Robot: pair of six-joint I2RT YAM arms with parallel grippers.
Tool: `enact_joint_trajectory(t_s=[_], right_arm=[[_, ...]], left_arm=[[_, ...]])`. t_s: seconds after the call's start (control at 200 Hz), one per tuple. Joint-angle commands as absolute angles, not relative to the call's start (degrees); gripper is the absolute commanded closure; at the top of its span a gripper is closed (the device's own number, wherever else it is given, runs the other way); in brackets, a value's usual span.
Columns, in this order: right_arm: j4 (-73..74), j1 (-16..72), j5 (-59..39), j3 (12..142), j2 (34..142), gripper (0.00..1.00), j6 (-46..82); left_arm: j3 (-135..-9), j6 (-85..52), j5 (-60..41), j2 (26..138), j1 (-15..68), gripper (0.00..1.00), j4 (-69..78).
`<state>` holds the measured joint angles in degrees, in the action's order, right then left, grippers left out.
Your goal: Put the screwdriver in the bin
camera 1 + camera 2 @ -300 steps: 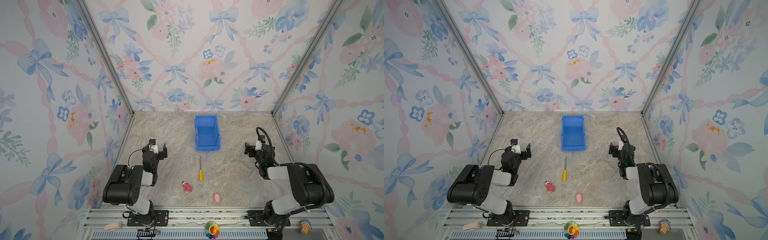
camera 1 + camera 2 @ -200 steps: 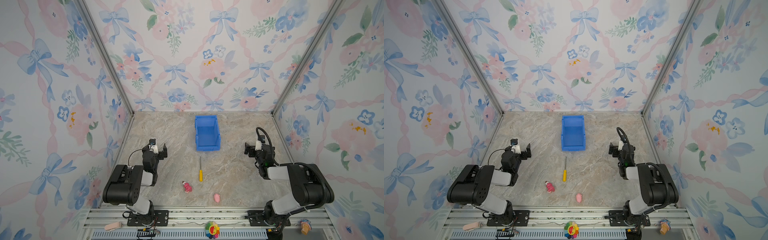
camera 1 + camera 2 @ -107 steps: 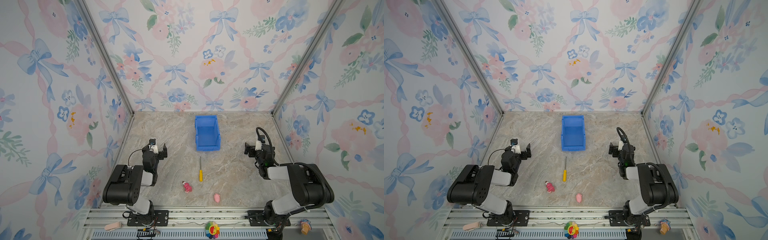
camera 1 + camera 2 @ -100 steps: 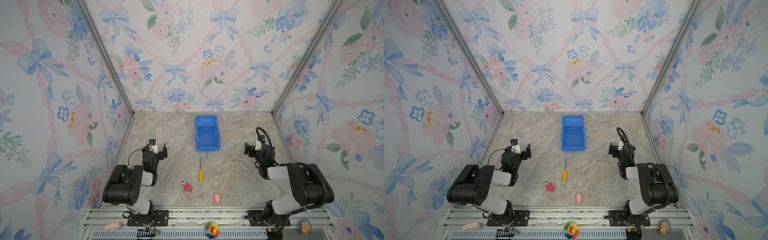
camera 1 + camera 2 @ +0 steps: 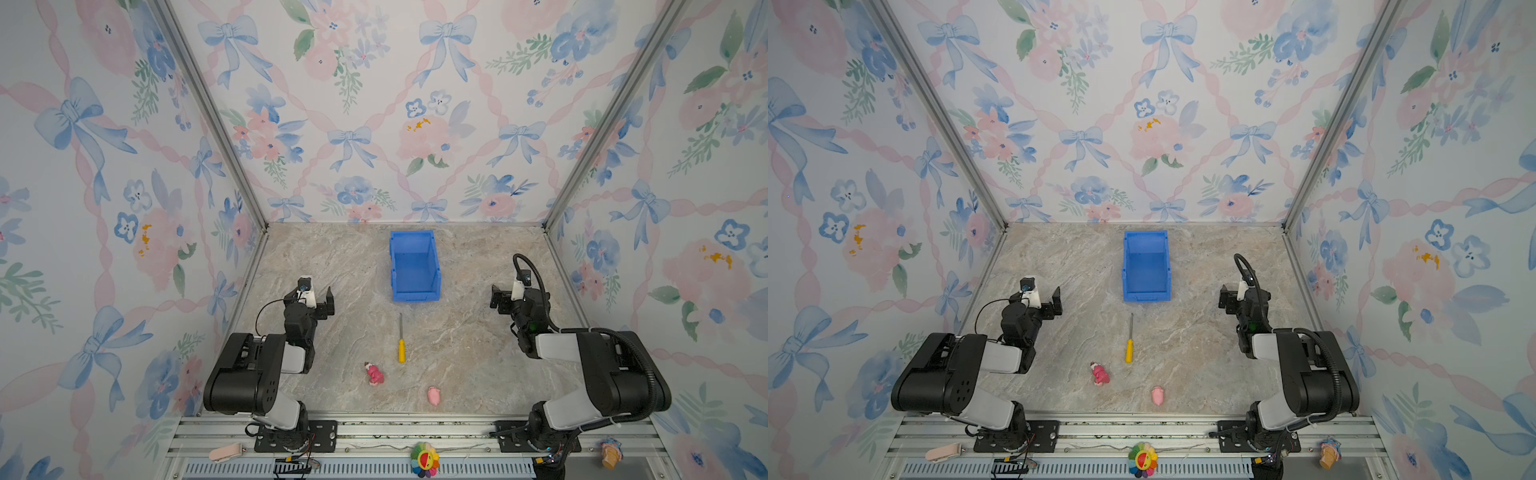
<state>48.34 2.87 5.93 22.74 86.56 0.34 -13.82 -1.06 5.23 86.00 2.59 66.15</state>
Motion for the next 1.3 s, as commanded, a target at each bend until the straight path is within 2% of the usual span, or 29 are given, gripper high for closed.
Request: enact_joint_trajectory(t_s=[0.0,0.105,0.305,0.455,0.69,0.905,1.03,1.19,1.295], right_arm=[[51.79,3.64,8.00,20.31,84.11,0.03,-0.28],[51.34,4.87,10.80,19.58,81.88,0.03,-0.86],[39.84,5.75,8.40,21.80,75.66,0.03,-0.79],[34.43,8.26,10.87,22.18,69.92,0.03,-0.70],[15.84,13.83,17.91,29.43,62.15,0.03,3.99],[-8.19,17.59,22.62,42.40,62.90,0.03,11.17],[-16.62,18.85,22.12,46.58,62.28,0.03,13.66],[-23.92,20.54,21.82,48.59,58.62,0.03,17.14],[-29.08,21.90,23.48,50.21,56.59,0.03,17.05]], left_arm=[[-12.54,-1.86,7.80,82.97,2.26,0.02,65.76],[-12.57,-3.03,10.15,79.81,2.26,0.02,62.29],[-12.13,-4.94,13.21,76.82,2.50,0.02,58.81],[-13.11,-5.41,14.28,75.81,2.63,0.02,56.91],[-15.99,-5.84,17.23,70.31,3.56,0.02,46.80],[-22.18,-7.47,17.50,64.57,7.17,0.02,31.52],[-25.88,-11.08,18.94,61.69,10.67,0.02,24.01],[-38.02,-23.88,26.45,63.59,13.45,0.02,-0.25],[-41.73,-26.98,24.07,66.03,15.06,0.02,-9.37]])
